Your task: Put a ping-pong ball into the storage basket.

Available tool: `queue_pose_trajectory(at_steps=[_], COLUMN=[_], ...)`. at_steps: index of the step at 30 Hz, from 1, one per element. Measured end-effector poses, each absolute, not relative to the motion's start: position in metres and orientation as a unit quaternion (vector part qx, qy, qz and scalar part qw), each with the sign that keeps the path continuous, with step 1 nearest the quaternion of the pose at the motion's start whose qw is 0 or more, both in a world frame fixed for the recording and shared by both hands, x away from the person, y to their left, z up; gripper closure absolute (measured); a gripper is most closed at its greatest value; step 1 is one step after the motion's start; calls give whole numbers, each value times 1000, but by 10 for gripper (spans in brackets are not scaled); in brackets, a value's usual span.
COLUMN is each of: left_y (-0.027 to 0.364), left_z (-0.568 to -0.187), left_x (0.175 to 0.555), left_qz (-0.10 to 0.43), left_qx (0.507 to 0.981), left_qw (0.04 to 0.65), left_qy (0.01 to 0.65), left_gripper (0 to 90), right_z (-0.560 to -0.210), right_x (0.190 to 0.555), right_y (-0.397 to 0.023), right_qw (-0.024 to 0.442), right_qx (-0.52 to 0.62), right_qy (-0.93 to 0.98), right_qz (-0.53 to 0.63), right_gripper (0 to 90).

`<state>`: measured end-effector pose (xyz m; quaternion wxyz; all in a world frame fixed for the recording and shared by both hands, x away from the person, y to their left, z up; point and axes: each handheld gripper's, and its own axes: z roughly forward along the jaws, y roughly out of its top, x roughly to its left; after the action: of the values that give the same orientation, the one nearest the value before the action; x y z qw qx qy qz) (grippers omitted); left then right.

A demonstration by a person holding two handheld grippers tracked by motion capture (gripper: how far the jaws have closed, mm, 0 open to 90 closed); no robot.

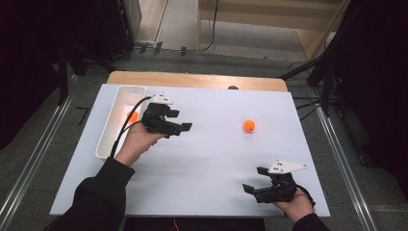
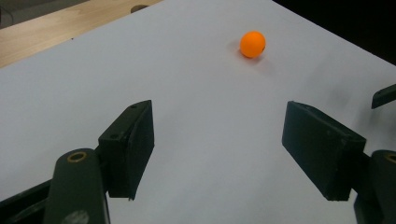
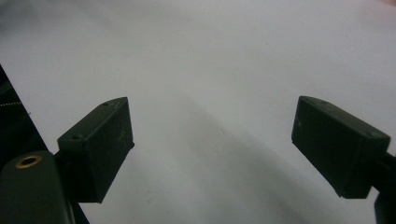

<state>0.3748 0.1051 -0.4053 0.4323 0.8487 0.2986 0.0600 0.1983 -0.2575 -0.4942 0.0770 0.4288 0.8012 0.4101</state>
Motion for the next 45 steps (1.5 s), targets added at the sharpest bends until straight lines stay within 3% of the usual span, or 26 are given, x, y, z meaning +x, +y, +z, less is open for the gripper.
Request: queue_pose_trajectory(at_steps=[36, 42, 45], left_y=[62, 55, 49], left_z=[-437, -439, -436], left_x=[361, 363, 363], left_qz=[80, 45, 53], left_qx=[848, 835, 836], left_qw=[430, 450, 451], left_qy=[301, 312, 307], left_gripper=[256, 257, 258], right_z=[-495, -495, -496], right_x=[198, 198, 198], right_y=[-255, -255, -255], right_qw=[75, 77, 78], right_qx=[433, 433, 433], right_qy=[802, 802, 801], right_qz=[404, 405, 405], right_gripper=[113, 112, 112])
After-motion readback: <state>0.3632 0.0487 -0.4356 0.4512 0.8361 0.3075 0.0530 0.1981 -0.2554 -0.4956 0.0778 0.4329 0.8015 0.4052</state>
